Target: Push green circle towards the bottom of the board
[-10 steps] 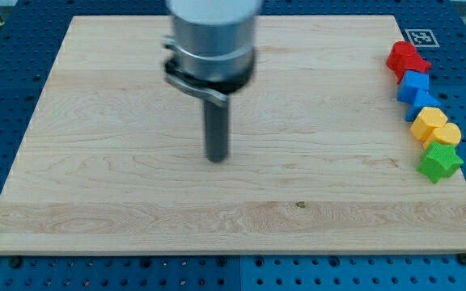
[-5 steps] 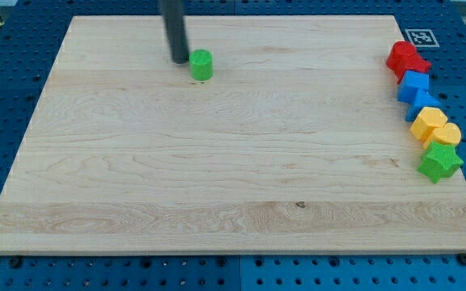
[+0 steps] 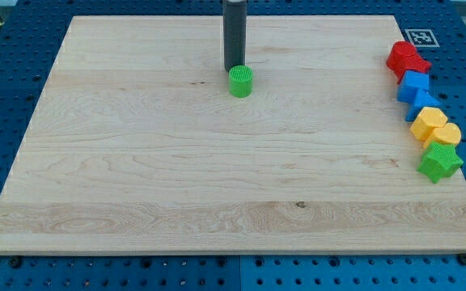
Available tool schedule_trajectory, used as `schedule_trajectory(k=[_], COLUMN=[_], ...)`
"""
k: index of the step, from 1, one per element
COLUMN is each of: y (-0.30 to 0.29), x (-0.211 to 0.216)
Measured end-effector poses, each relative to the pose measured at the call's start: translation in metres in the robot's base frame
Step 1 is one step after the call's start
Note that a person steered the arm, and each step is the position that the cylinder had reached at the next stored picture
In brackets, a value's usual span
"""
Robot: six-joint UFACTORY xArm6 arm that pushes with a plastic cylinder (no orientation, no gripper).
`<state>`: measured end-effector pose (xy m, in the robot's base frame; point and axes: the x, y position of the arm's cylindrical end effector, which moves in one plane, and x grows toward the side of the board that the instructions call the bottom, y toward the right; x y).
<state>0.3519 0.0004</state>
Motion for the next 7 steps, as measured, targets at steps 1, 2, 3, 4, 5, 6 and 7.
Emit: schedule_trajectory(k=[1, 2, 3, 4, 5, 6, 7], y=[0.05, 0.112, 0.106, 0.073, 0.031, 0.024, 0.061], x=[0.069, 0.119, 0.097, 0.052, 0.059, 0.092, 0.129])
